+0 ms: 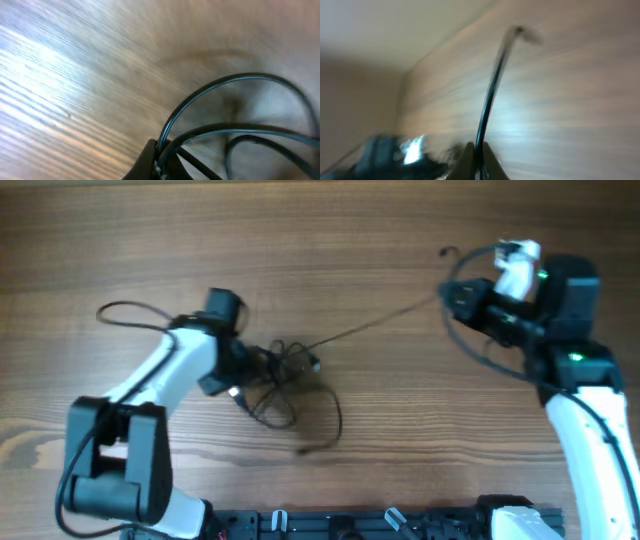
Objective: Untangle cables
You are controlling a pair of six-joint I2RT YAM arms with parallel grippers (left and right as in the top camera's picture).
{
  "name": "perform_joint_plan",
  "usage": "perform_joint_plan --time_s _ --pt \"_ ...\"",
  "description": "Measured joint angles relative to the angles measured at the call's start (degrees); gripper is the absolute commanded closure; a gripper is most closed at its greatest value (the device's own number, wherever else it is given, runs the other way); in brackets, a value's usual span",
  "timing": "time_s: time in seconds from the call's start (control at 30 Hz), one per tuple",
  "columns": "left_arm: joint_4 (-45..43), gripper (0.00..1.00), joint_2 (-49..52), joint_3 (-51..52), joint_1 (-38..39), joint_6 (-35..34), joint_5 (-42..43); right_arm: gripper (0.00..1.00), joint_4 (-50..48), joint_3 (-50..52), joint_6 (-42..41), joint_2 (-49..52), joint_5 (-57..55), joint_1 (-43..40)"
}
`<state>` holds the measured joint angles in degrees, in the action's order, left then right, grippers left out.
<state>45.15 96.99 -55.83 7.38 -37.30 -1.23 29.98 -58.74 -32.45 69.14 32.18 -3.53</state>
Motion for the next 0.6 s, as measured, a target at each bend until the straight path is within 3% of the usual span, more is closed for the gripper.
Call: perform_joint_plan --time_s 0.03,0.07,0.1,0.13,0.2,0.23,0.43,0.6 --pt "-1.18 0.96 -0.92 0.04 -3.08 -0.02 2.27 0.95 4.44 0.04 0.79 -0.13 -2.29 -2.64" --pt "-3.17 0.96 -2.1 0.09 -6.4 0.57 5.66 0.86 6.73 0.04 1.33 -0.13 -4.17 -4.07" --pt "-4.85 0.96 -3.04 0.09 -8.57 1.4 8.44 0.65 8.15 0.02 1.77 -0.13 -6.21 -4.92" --pt "-6.84 0.96 -4.0 0.15 -10.4 2.71 11.93 0.31 9.79 0.02 2.51 -0.17 -8.74 -5.4" --pt "-9.92 0.96 -5.77 0.22 -12.63 5.27 17.92 0.12 11.02 0.02 2.69 -0.17 -11.69 -6.16" --pt "-12.24 0.96 -6.86 0.26 -13.4 6.86 22.12 0.07 11.23 0.02 2.84 -0.17 -12.96 -6.47" --pt "-15.91 0.96 -13.38 0.28 -10.21 16.09 36.06 0.05 10.29 0.02 13.66 -0.17 -2.4 -4.57" --pt "-19.93 0.96 -16.79 0.35 -5.73 26.6 47.93 0.13 8.46 0.02 18.78 1.16 4.09 4.5"
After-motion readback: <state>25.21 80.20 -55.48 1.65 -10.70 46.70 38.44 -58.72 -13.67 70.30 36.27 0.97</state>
